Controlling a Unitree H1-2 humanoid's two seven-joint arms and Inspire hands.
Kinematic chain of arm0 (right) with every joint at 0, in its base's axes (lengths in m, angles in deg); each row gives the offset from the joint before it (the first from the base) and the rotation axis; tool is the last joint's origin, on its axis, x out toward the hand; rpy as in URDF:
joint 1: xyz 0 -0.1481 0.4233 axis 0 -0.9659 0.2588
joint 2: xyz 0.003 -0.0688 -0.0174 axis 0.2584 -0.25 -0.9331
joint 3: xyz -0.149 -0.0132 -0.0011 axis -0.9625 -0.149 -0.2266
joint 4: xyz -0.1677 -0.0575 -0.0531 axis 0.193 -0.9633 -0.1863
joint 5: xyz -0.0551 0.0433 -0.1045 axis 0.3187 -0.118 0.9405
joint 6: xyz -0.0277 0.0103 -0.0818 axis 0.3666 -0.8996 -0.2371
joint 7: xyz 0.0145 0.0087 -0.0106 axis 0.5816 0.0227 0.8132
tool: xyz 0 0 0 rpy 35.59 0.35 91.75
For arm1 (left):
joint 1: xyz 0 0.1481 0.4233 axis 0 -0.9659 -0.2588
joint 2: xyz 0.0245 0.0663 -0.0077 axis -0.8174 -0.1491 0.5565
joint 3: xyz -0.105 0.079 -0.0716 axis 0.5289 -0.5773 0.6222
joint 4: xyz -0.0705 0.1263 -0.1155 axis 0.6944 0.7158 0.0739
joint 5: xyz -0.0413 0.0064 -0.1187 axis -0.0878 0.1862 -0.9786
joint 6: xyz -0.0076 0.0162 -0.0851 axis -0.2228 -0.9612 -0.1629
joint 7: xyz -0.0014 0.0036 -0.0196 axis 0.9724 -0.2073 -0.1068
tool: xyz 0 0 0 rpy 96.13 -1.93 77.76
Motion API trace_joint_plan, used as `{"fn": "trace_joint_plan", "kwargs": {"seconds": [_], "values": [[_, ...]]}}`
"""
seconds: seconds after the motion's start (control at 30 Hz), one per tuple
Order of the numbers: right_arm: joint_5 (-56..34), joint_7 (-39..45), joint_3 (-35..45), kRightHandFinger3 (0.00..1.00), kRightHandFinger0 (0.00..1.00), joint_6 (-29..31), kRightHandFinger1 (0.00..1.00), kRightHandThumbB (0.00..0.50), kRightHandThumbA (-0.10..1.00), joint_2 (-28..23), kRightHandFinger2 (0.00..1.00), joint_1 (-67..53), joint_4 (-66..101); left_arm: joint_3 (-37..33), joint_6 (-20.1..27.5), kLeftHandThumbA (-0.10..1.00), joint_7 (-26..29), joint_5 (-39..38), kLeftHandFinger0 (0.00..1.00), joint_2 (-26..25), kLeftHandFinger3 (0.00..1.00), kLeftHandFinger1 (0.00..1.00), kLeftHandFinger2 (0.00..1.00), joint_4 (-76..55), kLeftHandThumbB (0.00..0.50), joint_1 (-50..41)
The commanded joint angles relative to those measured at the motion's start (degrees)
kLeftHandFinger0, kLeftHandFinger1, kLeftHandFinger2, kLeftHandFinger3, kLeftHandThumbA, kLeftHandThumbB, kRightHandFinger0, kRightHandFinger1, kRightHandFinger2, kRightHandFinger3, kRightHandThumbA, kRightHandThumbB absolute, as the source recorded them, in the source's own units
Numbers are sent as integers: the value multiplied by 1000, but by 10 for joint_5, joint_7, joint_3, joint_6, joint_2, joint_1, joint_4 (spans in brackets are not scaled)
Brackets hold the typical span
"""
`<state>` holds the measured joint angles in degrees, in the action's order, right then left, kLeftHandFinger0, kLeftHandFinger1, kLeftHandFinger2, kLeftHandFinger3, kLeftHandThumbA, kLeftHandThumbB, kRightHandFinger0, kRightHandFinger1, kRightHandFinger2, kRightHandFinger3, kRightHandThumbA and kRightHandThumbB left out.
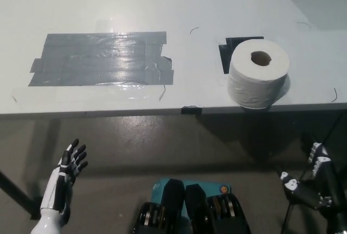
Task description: A toilet paper roll is kept on the black spot on the desk infront of the robot and the robot inserts its right thumb into the hole in the centre to grab the roll. Then it passes the roll to a person.
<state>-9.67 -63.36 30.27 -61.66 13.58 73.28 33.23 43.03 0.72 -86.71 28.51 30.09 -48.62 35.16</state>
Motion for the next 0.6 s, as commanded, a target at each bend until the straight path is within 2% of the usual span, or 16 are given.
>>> {"fn": "trace_joint_plan", "kwargs": {"seconds": [0.0, 0.03, 0.1, 0.13, 0.23, 0.3, 0.33, 0.37, 0.4, 0.43, 0.47, 0.5, 0.57], "values": [[9, -10, 20, 1000, 1000, 8, 1000, 392, 710, -13, 1000, 4, 143, -10, -4, 984, -14, -7, 1000, -2, 1000, 1000, 1000, -57, 297, 5], [12, -3, 22, 1000, 1000, -17, 1000, 402, 723, -23, 1000, 9, 183, -11, -9, 965, -16, -12, 1000, -1, 1000, 1000, 1000, -69, 288, 4], [37, 17, 25, 1000, 1000, -70, 1000, 404, 789, -54, 1000, 24, 245, -16, -22, 963, -18, -9, 1000, -2, 1000, 1000, 1000, -90, 312, 4], [56, 27, 29, 1000, 1000, -105, 1000, 440, 797, -73, 1000, 38, 274, -18, -23, 971, -18, -4, 1000, -3, 1000, 1000, 1000, -96, 320, 5], [42, 40, 43, 1000, 1000, -195, 1000, 500, 824, -115, 1000, 93, 326, -22, -15, 976, -15, 2, 1000, 3, 1000, 1000, 1000, -86, 321, 8], [29, 47, 53, 1000, 1000, -244, 1000, 477, 813, -151, 1000, 148, 334, -23, -16, 966, -11, 6, 1000, 5, 1000, 1000, 1000, -75, 333, 8], [21, 55, 56, 1000, 1000, -279, 1000, 495, 842, -177, 1000, 190, 325, -24, -13, 980, -9, 13, 1000, 4, 1000, 1000, 1000, -63, 329, 9], [20, 56, 56, 1000, 1000, -284, 1000, 442, 903, -179, 1000, 195, 324, -24, -12, 972, -8, 14, 1000, 4, 1000, 1000, 1000, -62, 311, 10], [18, 57, 54, 1000, 1000, -290, 1000, 487, 888, -186, 1000, 206, 318, -24, -11, 975, -8, 14, 1000, 3, 1000, 1000, 1000, -60, 327, 10], [19, 74, 48, 1000, 1000, -301, 1000, 480, 929, -217, 1000, 248, 285, -24, -10, 983, -8, 19, 1000, -2, 1000, 1000, 1000, -52, 340, 7], [7, 89, 42, 1000, 1000, -315, 1000, 454, 936, -237, 1000, 272, 265, -26, -15, 992, -8, 24, 1000, -5, 1000, 1000, 1000, -51, 358, 5], [0, 111, 31, 1000, 1000, -331, 1000, 379, 931, -261, 1000, 299, 239, -26, -17, 991, -9, 23, 1000, -5, 1000, 1000, 1000, -51, 360, 2], [-12, 140, 12, 1000, 1000, -361, 1000, 331, 946, -287, 1000, 342, 201, -27, -7, 987, -9, 23, 1000, -5, 1000, 1000, 1000, -47, 335, 3]]}}
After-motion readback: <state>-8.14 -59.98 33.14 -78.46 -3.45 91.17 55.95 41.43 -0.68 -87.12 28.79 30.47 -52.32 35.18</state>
